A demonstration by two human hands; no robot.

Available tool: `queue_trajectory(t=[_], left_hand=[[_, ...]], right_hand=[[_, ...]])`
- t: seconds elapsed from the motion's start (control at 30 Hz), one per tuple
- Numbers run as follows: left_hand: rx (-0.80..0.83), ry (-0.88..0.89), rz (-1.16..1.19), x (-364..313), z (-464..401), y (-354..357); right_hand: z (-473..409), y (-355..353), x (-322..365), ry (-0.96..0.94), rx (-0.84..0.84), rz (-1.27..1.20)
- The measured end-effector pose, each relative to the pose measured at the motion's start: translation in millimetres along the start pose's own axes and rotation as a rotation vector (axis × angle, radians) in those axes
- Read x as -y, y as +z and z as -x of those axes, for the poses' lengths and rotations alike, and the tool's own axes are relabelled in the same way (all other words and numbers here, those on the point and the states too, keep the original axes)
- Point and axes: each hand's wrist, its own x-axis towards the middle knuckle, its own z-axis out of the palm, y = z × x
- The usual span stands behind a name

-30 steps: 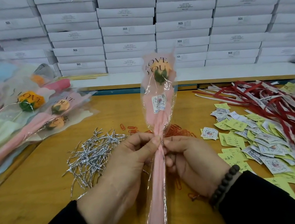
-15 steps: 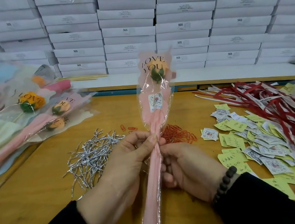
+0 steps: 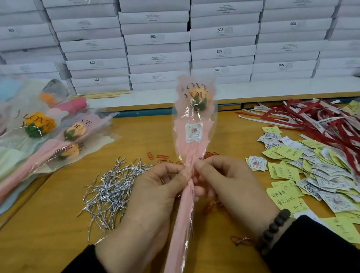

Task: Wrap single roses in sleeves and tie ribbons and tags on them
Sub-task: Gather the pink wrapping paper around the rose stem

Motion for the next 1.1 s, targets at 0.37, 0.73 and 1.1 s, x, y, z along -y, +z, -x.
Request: queue_trajectory(t=[0.37, 0.73, 1.1], left_hand=[[0.063, -0.112, -0.036, 4.3, 0.5, 0.3], [0.125, -0.165, -0.056, 1.2, 1.8, -0.8], [0.117, -0.087, -0.14, 1.3, 2.6, 0.1]], right_hand=[[-1.6, -5.6, -7.3, 0.168, 0.041, -0.329], [-0.8, -4.8, -6.8, 0.131, 0.073, -0.394], [-2.5, -6.6, -9.8, 0.154, 0.09, -0.363]])
